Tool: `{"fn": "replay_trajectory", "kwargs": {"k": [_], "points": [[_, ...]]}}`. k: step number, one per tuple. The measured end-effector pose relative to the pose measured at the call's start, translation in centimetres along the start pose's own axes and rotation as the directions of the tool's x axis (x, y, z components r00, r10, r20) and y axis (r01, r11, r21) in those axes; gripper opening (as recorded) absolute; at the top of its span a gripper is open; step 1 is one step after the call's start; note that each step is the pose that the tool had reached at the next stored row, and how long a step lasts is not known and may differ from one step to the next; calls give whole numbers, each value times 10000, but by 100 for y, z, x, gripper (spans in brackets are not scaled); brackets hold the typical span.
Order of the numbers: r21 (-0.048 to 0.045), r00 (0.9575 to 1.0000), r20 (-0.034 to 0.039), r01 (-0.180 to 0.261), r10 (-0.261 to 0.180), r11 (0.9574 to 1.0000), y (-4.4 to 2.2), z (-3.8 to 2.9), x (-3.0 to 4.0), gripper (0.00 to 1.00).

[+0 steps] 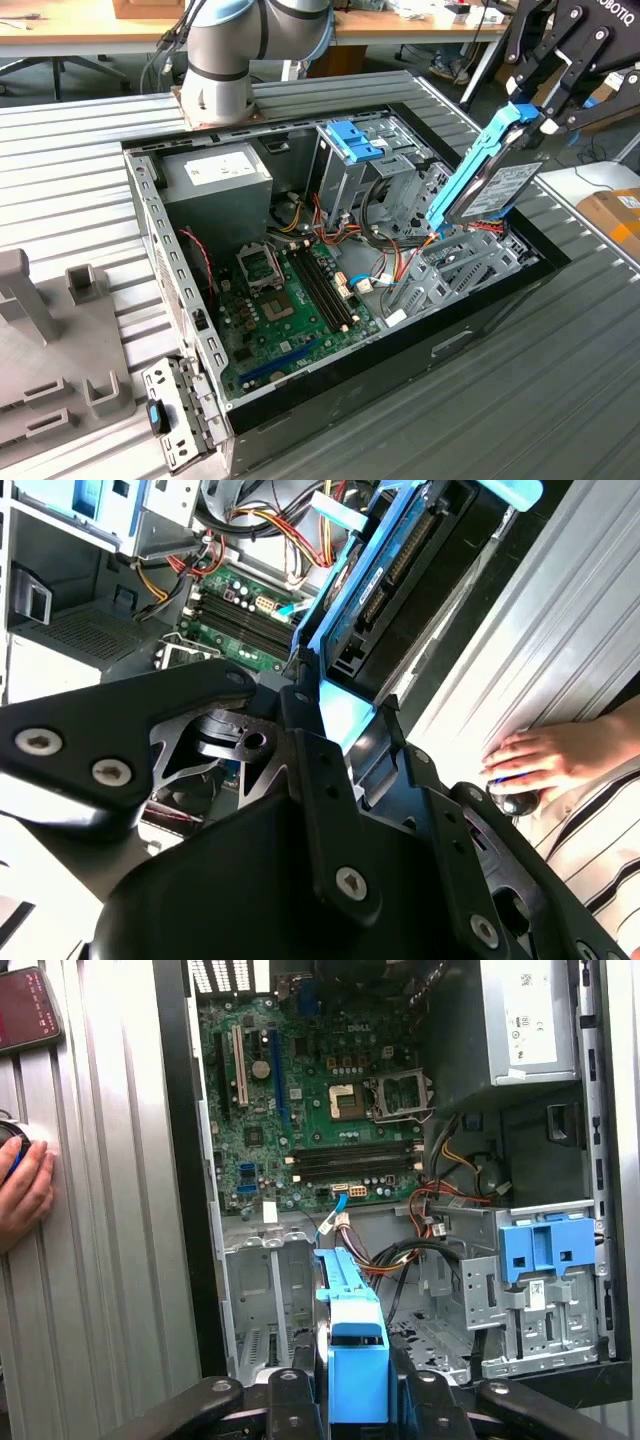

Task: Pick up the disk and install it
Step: 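Insert the disk into the insertion slot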

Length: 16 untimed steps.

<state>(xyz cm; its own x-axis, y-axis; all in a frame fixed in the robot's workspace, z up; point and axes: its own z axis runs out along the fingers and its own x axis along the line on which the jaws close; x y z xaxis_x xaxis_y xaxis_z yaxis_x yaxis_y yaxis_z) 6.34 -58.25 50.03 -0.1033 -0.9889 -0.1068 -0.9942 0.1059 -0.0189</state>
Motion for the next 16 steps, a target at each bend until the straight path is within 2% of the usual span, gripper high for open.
{"fn": "replay_trajectory", "kwargs": {"k": [3, 6, 7, 12, 16], "points": [[99, 10000, 12, 11, -11, 10000, 73, -7, 67, 36], [156, 10000, 18, 17, -17, 9999, 140, -9, 89, 36], [175, 10000, 2, 18, -18, 9998, 166, -6, 101, 36], [233, 9999, -145, 1, 3, 9997, 186, 16, 163, 36], [264, 9998, -210, -8, 14, 9997, 225, 53, 219, 36]]}}
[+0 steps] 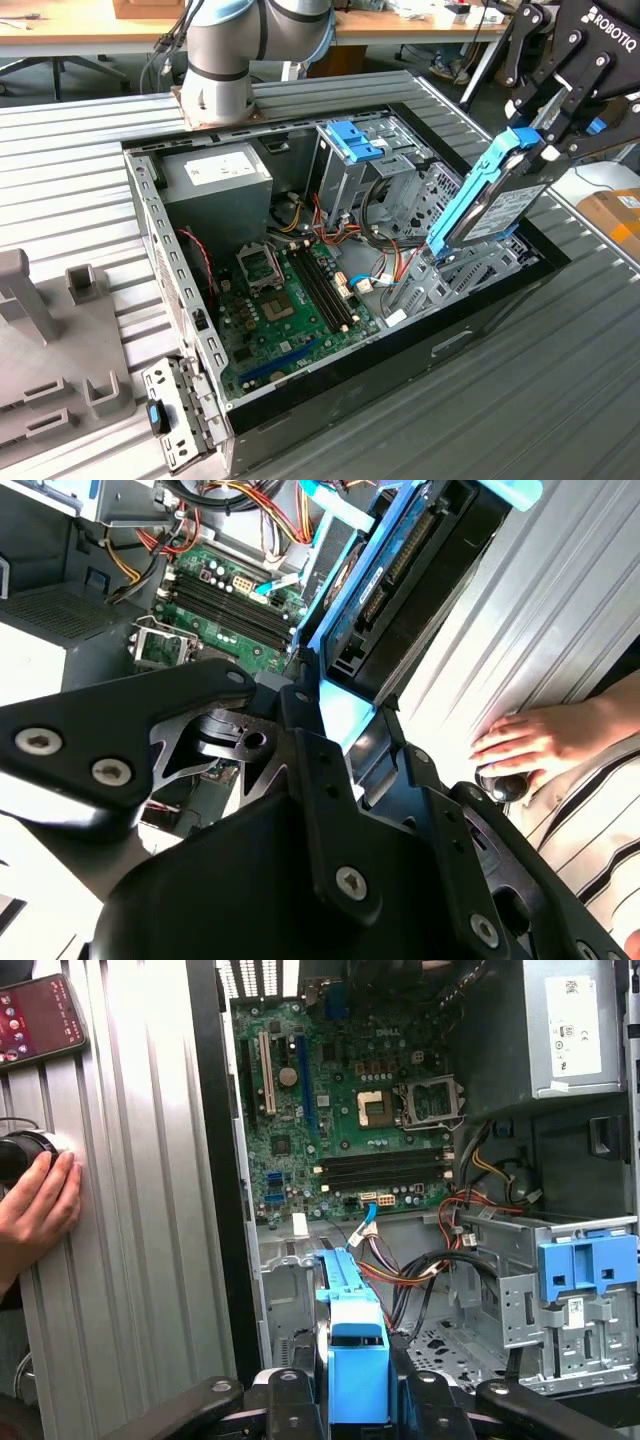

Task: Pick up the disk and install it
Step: 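Insert the disk into the insertion slot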

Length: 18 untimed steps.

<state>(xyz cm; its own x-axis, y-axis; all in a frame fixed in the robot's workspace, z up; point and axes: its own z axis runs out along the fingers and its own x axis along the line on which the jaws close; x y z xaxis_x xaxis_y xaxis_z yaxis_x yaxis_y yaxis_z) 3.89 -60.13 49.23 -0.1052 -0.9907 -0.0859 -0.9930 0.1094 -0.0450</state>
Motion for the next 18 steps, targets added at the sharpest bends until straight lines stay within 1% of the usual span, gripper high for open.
{"fn": "replay_trajectory", "kwargs": {"k": [1, 2, 4, 5, 8, 12, 14, 15, 16, 18], "points": [[4, 10000, -3, -3, 3, 10000, 22, 58, 11, 36], [5, 10000, -17, -6, 6, 10000, 23, 76, 12, 36], [6, 10000, -17, -7, 7, 10000, 20, 80, 50, 36], [6, 10000, -17, -6, 6, 10000, 20, 92, 55, 36], [6, 10000, -18, -6, 6, 10000, 23, 159, 62, 36], [5, 10000, -19, -6, 6, 10000, 23, 171, 63, 36], [6, 10000, -20, -5, 5, 10000, 25, 212, 62, 36], [8, 10000, -48, -5, 5, 10000, -26, 221, -21, 36], [3, 10000, -50, -6, 6, 10000, -98, 229, -77, 36], [2, 10000, -48, -5, 5, 10000, -94, 235, -132, 36]]}}
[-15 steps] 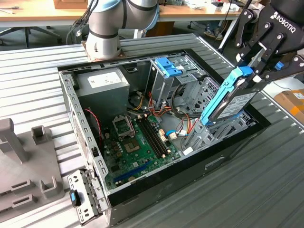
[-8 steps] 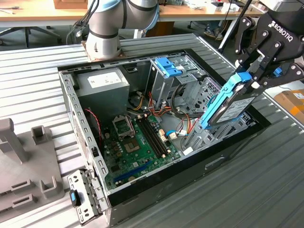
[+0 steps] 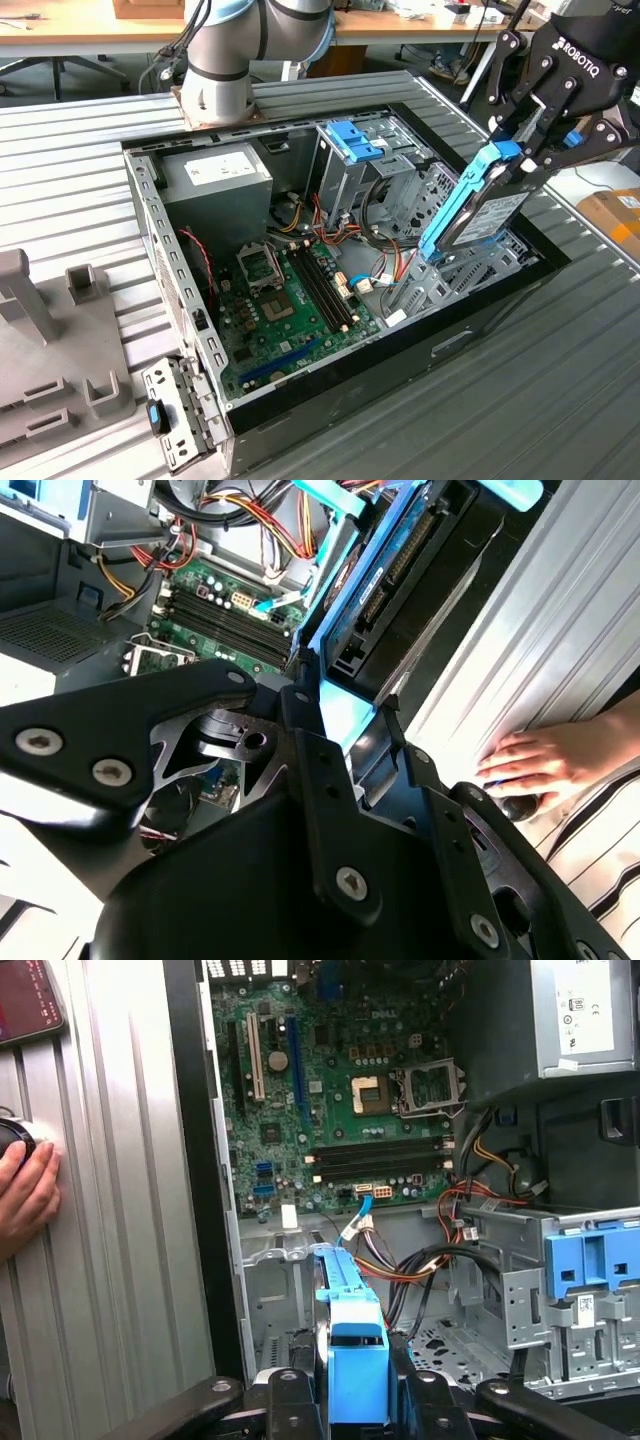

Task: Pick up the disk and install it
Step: 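Insert the disk into the insertion slot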

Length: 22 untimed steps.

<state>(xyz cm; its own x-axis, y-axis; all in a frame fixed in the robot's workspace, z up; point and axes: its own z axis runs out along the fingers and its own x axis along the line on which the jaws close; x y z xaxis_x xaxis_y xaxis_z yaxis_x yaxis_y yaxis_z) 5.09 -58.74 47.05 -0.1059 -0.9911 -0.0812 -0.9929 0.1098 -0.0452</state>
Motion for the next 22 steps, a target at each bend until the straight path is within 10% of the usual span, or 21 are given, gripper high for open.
{"fn": "replay_trajectory", "kwargs": {"k": [22], "points": [[-35, 10000, -17, -2, 2, 10000, -31, -25, -293, 36]]}}
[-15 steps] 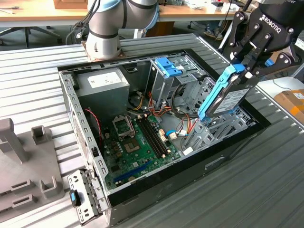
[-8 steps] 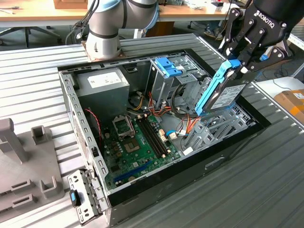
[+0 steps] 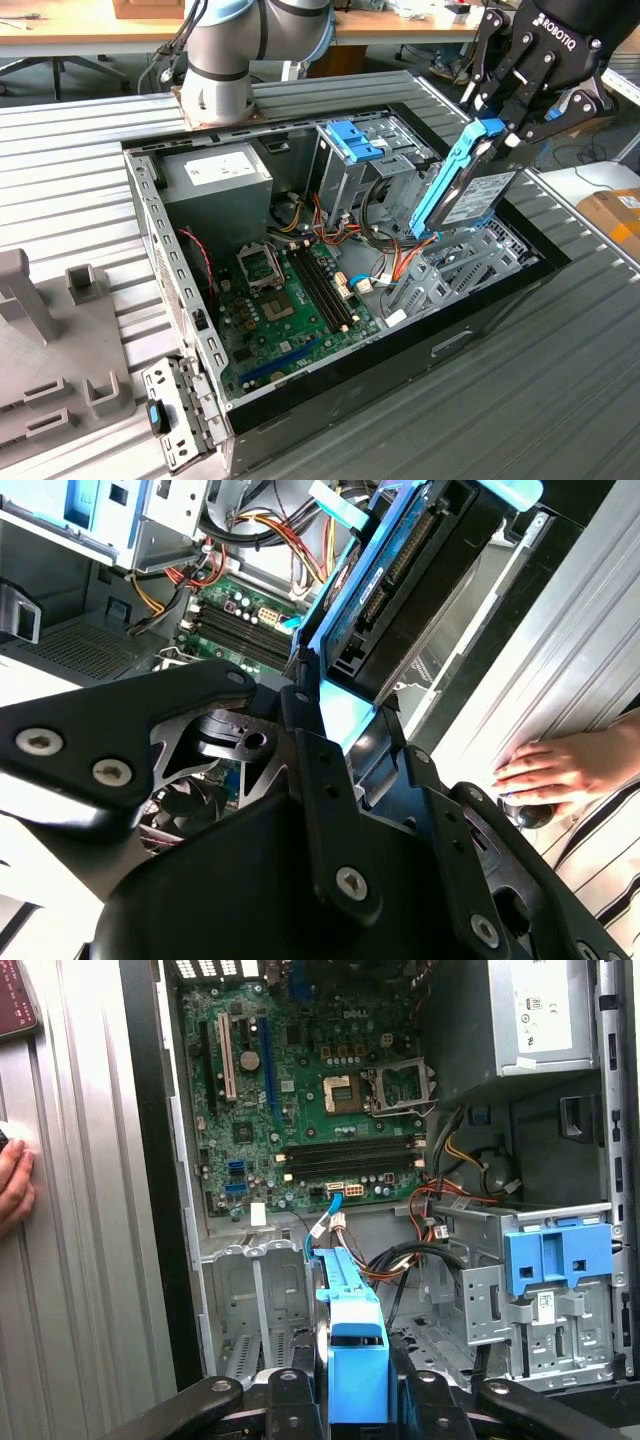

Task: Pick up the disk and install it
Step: 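Insert the disk into the insertion slot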

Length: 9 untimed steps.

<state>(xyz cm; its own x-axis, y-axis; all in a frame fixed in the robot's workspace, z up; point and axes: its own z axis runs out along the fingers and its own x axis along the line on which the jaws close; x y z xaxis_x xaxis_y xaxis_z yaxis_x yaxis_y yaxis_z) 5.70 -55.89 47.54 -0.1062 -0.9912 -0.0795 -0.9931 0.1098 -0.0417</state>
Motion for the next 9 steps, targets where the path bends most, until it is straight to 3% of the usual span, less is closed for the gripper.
{"fn": "replay_trajectory", "kwargs": {"k": [4, 9], "points": [[0, 10000, -3, 0, 0, 10000, 2, -8, -63, 36], [-31, 10000, -26, -4, 4, 10000, -42, -6, -135, 36]]}}
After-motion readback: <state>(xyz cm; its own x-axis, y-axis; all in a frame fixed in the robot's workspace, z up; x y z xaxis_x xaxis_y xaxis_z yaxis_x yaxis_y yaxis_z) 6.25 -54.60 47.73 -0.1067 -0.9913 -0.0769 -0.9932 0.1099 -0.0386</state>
